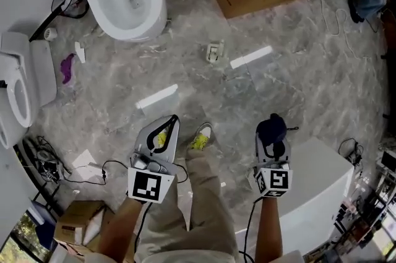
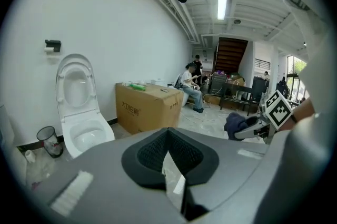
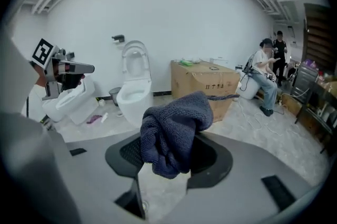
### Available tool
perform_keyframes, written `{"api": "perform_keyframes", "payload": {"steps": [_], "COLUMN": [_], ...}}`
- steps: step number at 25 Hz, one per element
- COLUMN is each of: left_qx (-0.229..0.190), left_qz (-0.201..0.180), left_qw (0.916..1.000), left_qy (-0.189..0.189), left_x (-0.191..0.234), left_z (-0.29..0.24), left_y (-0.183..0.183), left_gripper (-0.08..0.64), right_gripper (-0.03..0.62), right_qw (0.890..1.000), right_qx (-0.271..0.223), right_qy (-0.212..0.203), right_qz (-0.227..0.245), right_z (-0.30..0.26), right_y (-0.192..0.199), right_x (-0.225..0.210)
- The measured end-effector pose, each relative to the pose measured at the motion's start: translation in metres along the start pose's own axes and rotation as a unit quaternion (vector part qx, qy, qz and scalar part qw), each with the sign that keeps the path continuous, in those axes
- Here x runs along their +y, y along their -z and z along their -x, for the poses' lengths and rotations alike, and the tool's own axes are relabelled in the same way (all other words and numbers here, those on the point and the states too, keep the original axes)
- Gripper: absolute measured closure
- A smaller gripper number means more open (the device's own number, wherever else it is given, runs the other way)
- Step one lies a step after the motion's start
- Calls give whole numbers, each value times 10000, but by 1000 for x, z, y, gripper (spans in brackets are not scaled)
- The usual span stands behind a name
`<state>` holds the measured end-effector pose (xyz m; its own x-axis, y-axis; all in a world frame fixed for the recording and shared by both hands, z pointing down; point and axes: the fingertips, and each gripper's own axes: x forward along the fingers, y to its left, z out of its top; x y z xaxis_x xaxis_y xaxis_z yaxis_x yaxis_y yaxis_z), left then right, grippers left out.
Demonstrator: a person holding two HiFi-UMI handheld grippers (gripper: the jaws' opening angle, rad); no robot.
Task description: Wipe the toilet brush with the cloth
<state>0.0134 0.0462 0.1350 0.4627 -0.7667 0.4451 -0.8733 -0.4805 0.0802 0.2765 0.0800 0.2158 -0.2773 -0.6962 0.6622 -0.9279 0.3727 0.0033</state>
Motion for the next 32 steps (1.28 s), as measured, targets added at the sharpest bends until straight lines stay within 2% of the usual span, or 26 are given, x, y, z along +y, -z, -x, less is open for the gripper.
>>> {"api": "perform_keyframes", "payload": {"steps": [6,9,11,14,15,19,20,23,27,29,32], "left_qx": [-54,-84,-163,-355,-417,-664,-746,-934,-1185,-1325,-1586], "left_qz": [-111,-444,-630,-473,-560,-1193,-1139,-554,-803,-701,-666], "left_qw": [9997,9986,9975,9980,9973,9901,9902,9937,9893,9884,9845], "left_qy": [224,257,270,220,238,337,318,272,275,263,330], "left_x": [25,42,54,72,77,99,106,123,135,139,136], "left_z": [-82,-122,-148,-184,-196,-232,-238,-257,-274,-280,-286], "left_y": [110,156,183,218,226,248,252,259,258,251,234], "left_gripper": [558,558,558,558,558,558,558,558,558,558,558], "right_gripper": [388,390,395,399,399,408,411,414,414,414,414], "right_qw": [9910,9772,9653,9574,9562,9581,9572,9510,9307,9212,8981], "right_qx": [-438,-598,-718,-831,-885,-1127,-1160,-1425,-1846,-1965,-1985], "right_qy": [562,918,994,1021,1083,1256,1240,1323,1358,1286,1318], "right_qz": [1132,1817,2305,2570,2572,2317,2343,2402,2850,3103,3696], "right_z": [-116,-172,-211,-260,-272,-311,-319,-339,-358,-365,-370], "right_y": [35,54,71,97,100,101,98,76,41,31,17], "right_x": [-7,-18,-25,-43,-52,-81,-85,-99,-88,-73,-51]}}
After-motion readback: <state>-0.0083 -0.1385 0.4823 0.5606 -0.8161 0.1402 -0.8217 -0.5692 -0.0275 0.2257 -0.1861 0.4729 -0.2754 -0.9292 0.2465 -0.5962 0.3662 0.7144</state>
